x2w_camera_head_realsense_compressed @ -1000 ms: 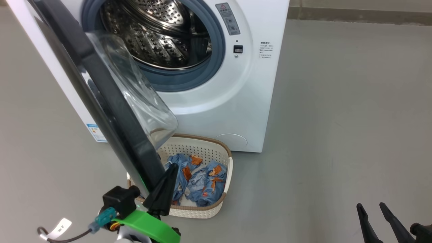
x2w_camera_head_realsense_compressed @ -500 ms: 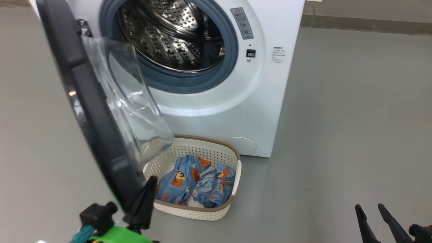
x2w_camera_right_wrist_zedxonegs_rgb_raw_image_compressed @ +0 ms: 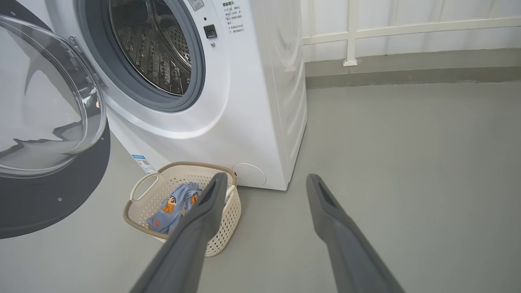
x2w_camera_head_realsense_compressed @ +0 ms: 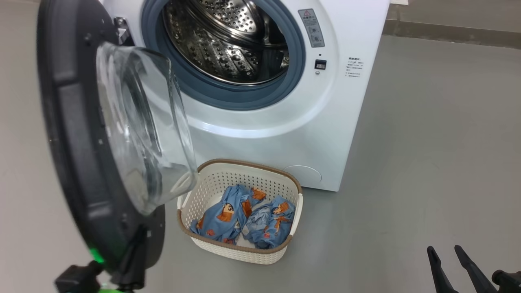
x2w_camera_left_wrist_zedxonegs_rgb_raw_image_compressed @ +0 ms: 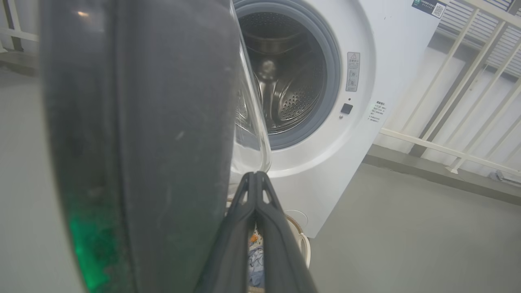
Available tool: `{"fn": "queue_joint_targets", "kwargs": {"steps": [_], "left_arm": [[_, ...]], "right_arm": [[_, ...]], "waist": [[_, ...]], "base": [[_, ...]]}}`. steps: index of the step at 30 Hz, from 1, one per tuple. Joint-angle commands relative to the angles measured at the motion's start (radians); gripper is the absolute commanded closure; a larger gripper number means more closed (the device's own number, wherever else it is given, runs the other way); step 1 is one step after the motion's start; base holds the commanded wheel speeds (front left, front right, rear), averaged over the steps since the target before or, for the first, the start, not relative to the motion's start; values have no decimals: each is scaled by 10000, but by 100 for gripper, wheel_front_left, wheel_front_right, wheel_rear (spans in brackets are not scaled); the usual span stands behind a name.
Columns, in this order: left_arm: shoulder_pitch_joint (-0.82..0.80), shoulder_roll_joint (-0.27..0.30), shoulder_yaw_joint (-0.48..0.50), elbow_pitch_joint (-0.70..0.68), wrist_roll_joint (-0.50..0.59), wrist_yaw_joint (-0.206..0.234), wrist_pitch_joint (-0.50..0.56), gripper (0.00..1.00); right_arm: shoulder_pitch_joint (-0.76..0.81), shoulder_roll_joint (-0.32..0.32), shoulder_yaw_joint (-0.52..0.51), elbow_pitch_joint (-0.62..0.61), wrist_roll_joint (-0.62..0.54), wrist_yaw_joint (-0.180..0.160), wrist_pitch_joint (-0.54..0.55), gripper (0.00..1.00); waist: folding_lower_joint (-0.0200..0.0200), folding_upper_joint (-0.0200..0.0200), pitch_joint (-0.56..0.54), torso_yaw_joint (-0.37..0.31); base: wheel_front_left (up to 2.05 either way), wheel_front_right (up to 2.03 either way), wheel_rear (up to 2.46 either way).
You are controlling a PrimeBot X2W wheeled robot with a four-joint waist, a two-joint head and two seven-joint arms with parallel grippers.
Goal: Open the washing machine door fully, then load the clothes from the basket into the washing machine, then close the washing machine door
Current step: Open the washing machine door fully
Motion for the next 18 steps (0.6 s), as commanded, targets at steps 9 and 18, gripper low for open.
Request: {"fn": "queue_joint_targets", "kwargs": {"steps": [9,18], "left_arm": [[-192,486,2037,-209,263,231,-67,100],[-846,1077,3135,482,306,202,-67,100]], "right_arm": [[-123,-97,250,-264,42,29,-122,0],[-257,-119,232,-299,32,29,-122,0]], "waist": [[0,0,75,140],[0,0,412,160]], "base": [[0,0,0],[0,0,0]]}}
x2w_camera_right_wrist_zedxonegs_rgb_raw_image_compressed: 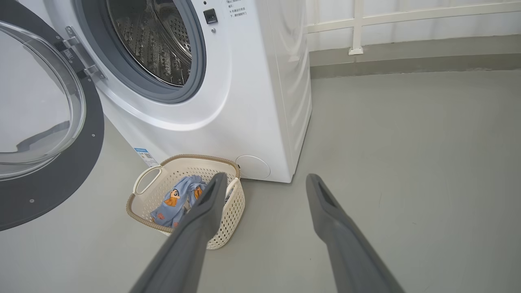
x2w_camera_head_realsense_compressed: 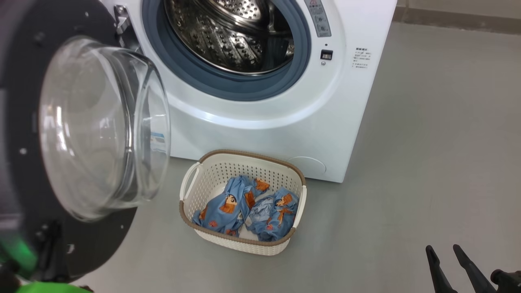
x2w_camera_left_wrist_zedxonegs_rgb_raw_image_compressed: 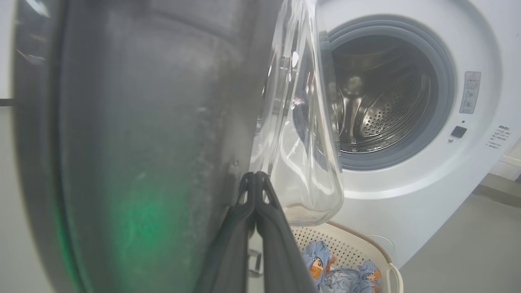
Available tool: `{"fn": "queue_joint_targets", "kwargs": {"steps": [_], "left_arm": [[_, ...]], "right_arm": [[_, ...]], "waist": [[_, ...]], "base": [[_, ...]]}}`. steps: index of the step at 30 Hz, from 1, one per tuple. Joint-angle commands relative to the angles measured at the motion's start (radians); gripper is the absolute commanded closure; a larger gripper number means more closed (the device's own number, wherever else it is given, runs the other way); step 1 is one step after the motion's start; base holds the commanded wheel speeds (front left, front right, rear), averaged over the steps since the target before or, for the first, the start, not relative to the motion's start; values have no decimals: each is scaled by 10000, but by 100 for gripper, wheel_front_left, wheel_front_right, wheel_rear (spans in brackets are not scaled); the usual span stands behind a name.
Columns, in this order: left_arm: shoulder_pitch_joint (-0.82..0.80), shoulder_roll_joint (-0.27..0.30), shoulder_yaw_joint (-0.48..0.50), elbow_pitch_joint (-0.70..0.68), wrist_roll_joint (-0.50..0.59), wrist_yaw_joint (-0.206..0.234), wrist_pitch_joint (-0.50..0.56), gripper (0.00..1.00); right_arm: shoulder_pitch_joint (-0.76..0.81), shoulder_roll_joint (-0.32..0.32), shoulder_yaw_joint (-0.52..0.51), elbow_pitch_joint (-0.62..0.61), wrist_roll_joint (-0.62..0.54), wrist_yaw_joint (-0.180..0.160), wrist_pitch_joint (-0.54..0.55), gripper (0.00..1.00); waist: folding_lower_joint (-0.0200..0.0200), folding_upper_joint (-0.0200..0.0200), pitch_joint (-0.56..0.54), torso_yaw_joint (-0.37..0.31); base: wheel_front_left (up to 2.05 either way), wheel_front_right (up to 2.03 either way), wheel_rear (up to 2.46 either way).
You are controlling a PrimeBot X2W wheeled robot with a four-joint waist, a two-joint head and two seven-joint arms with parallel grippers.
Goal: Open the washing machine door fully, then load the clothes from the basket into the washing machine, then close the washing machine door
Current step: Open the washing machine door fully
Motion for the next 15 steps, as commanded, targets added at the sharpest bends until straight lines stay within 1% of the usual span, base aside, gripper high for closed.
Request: {"fn": "queue_joint_targets", "kwargs": {"steps": [1,6,10,15], "left_arm": [[-642,503,654,-16,150,70,-65,100],[-1380,893,1437,871,334,216,-65,100],[-1832,1082,1887,1282,511,328,-65,100],[-2255,1282,2327,1681,656,350,-65,100]], "right_arm": [[-258,-195,199,-270,28,29,-122,0],[-380,-203,242,-308,-25,29,-122,0],[-489,-249,237,-350,-42,29,-122,0],[-591,-299,227,-361,-64,29,-122,0]], "waist": [[0,0,105,10],[0,0,388,-19],[0,0,643,-34],[0,0,884,-40]], "base": [[0,0,0],[0,0,0],[0,0,0],[0,0,0]]}}
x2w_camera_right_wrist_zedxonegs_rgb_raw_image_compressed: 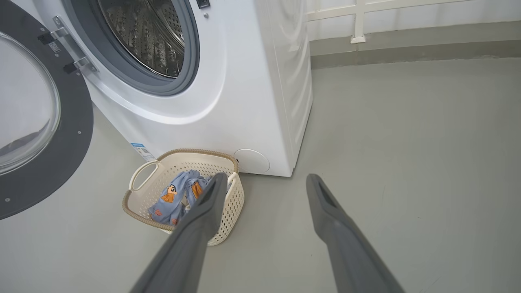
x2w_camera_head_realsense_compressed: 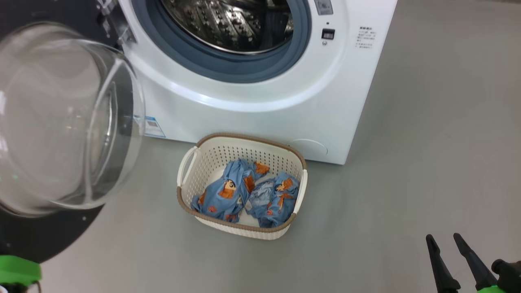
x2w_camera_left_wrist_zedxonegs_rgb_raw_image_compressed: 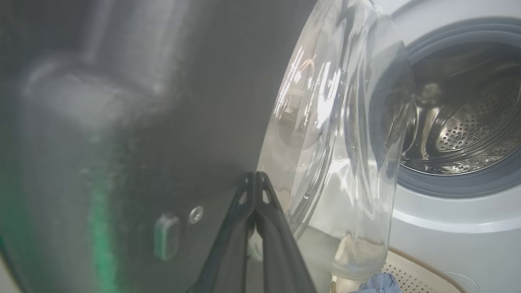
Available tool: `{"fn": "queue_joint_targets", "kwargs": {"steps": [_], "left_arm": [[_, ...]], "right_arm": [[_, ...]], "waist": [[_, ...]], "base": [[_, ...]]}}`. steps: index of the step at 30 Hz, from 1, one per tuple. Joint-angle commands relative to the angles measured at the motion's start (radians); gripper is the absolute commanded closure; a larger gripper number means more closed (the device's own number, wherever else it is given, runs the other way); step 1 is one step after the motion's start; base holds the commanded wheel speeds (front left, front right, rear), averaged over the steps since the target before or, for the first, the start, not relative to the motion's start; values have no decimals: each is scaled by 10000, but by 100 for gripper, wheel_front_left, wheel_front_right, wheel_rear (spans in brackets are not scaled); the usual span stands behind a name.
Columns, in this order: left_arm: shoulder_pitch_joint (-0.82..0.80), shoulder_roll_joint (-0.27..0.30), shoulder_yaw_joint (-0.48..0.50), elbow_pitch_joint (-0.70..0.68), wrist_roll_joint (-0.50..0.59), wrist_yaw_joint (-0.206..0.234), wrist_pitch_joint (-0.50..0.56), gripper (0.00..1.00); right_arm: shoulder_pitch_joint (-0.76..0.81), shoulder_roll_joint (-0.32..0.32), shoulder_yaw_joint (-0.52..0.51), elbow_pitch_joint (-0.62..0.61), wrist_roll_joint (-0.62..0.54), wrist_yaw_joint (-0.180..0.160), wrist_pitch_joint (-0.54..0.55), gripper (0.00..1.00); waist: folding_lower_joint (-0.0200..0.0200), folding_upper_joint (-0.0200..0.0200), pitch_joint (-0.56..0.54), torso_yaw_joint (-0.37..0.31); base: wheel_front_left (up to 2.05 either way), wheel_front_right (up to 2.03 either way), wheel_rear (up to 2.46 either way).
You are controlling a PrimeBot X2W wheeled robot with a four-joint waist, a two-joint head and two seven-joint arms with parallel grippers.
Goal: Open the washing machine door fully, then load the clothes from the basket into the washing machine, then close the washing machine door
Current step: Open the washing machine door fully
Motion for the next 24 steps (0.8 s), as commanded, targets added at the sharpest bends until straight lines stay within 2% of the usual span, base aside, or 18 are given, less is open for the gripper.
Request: {"fn": "queue_joint_targets", "kwargs": {"steps": [1,10,24], "left_arm": [[-439,660,541,-93,113,149,-65,100],[-1123,1122,1446,740,533,221,-65,100],[-2307,1911,2349,2046,1096,180,-65,100]], "right_arm": [[-312,-247,224,-252,-66,29,-122,0],[-546,-273,270,-316,-153,29,-122,0],[-1016,-376,372,-380,-252,29,-122,0]], "waist": [[0,-1,149,-7],[0,-1,694,36],[0,-1,1555,135]], "base": [[0,0,0],[0,0,0],[0,0,0]]}}
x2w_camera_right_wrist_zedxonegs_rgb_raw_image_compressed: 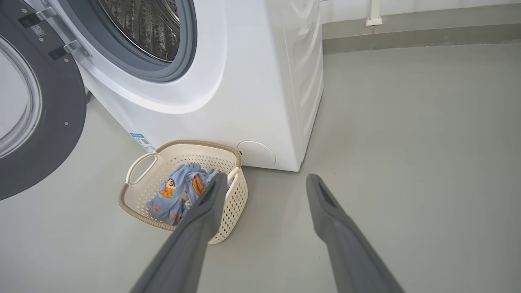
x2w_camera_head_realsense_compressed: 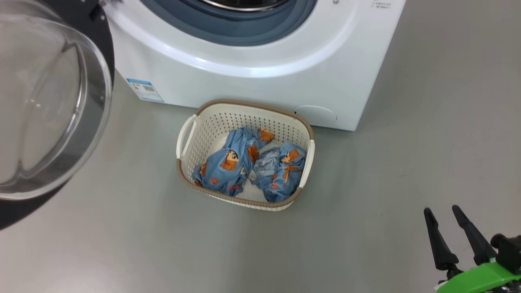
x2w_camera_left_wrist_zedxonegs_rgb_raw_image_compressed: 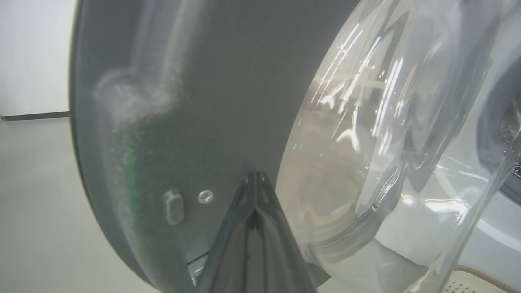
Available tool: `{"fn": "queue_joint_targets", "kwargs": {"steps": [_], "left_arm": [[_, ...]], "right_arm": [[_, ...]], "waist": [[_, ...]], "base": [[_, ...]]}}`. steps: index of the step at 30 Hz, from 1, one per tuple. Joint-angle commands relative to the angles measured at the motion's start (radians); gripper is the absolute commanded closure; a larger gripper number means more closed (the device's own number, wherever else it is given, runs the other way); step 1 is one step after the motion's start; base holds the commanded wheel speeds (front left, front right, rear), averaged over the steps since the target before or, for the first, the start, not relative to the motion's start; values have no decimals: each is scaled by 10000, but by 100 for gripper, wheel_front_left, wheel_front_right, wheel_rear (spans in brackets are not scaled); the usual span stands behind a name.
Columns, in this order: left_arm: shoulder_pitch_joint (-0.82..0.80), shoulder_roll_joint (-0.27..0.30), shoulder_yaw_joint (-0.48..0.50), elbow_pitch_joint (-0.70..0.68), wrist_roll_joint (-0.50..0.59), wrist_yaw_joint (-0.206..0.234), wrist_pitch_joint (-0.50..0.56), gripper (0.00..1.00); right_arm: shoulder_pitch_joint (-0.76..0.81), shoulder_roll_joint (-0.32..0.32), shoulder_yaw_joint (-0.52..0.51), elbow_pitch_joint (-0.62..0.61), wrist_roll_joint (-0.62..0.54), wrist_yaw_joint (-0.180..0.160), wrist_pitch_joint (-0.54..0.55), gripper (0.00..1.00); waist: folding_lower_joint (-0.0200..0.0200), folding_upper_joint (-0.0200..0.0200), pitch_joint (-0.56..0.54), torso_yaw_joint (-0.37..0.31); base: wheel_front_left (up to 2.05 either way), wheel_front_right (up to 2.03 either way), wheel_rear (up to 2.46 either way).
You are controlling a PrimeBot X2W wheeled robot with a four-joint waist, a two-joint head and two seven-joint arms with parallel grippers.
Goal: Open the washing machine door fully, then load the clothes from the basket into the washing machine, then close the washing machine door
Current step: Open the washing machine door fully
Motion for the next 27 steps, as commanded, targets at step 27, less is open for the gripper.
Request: {"fn": "queue_joint_targets", "kwargs": {"steps": [27], "left_arm": [[820,-303,475,-1159,701,-180,-63,100]], "right_arm": [[-13,-141,472,-43,21,29,-122,0]], "waist": [[0,0,-1047,1]], "base": [[0,0,0]]}}
